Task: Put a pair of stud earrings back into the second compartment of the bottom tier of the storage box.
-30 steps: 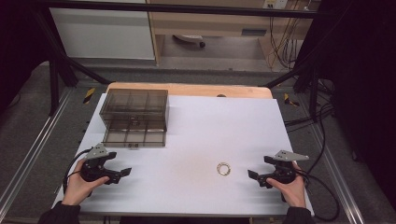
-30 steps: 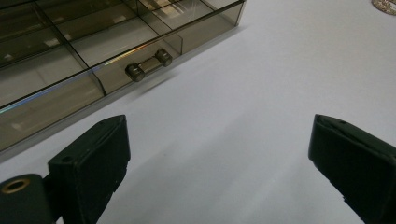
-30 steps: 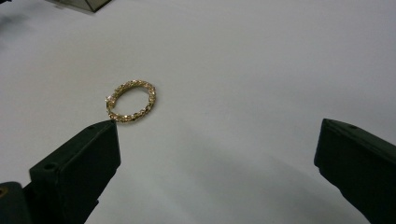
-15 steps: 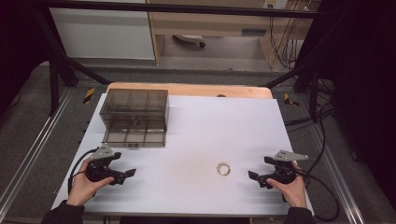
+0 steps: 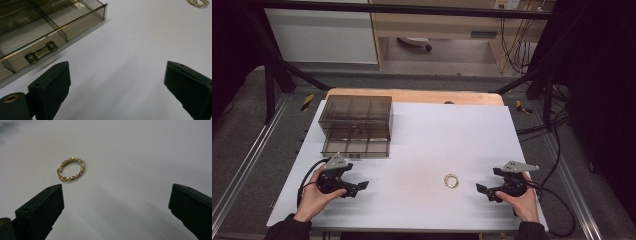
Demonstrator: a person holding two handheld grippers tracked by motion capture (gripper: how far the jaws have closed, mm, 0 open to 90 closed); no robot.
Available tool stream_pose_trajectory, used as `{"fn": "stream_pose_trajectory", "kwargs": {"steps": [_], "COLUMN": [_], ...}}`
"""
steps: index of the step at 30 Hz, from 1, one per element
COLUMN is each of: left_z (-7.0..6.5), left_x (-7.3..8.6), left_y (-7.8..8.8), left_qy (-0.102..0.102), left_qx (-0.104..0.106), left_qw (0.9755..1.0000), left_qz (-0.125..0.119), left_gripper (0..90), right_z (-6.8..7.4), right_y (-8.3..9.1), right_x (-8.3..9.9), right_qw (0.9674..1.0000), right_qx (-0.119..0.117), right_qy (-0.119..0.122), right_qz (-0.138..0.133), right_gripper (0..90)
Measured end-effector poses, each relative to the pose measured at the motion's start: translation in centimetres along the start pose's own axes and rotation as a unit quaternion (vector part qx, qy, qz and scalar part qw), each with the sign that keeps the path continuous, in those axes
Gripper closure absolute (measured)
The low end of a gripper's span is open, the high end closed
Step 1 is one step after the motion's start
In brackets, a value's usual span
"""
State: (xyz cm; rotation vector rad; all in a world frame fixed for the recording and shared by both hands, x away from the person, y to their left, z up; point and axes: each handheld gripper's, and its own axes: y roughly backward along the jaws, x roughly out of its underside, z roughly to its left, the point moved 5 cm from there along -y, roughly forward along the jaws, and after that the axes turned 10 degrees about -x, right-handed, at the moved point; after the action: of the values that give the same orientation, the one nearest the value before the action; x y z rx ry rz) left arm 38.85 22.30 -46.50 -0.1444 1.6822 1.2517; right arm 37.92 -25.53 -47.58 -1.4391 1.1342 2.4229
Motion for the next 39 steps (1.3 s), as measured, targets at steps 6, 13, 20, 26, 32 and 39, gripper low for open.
{"fn": "stream_pose_trajectory", "kwargs": {"steps": [6,13,20,26,32,39], "left_z": [-1.3,-2.4,-4.0,-5.4,-6.8,-8.6], "left_x": [-0.6,-2.2,-4.0,-5.6,-6.8,-8.2], "left_y": [-0.5,-1.3,-2.2,-3.1,-4.3,-5.7], "left_qy": [-0.012,-0.024,-0.041,-0.051,-0.063,-0.070], "left_qx": [0.006,0.010,0.019,0.030,0.039,0.050], "left_qw": [0.9999,0.9997,0.9990,0.9982,0.9973,0.9963], "left_qz": [0.005,0.004,0.001,-0.002,0.002,0.004], "left_gripper": [6.9,6.8,6.8,6.8,6.8,7.2], "right_z": [0.1,0.1,0.2,0.2,0.3,0.3], "right_y": [0.0,0.0,0.0,0.0,0.0,0.0], "right_x": [0.0,0.1,0.1,0.1,0.1,0.1], "right_qw": [1.0000,1.0000,1.0000,1.0000,1.0000,1.0000], "right_qx": [0.000,0.002,0.000,0.000,-0.001,0.000], "right_qy": [0.002,0.001,0.000,0.003,0.000,0.002], "right_qz": [0.000,0.004,0.003,0.006,0.003,0.004], "right_gripper": [0.6,0.8,0.7,0.6,0.6,0.6]}}
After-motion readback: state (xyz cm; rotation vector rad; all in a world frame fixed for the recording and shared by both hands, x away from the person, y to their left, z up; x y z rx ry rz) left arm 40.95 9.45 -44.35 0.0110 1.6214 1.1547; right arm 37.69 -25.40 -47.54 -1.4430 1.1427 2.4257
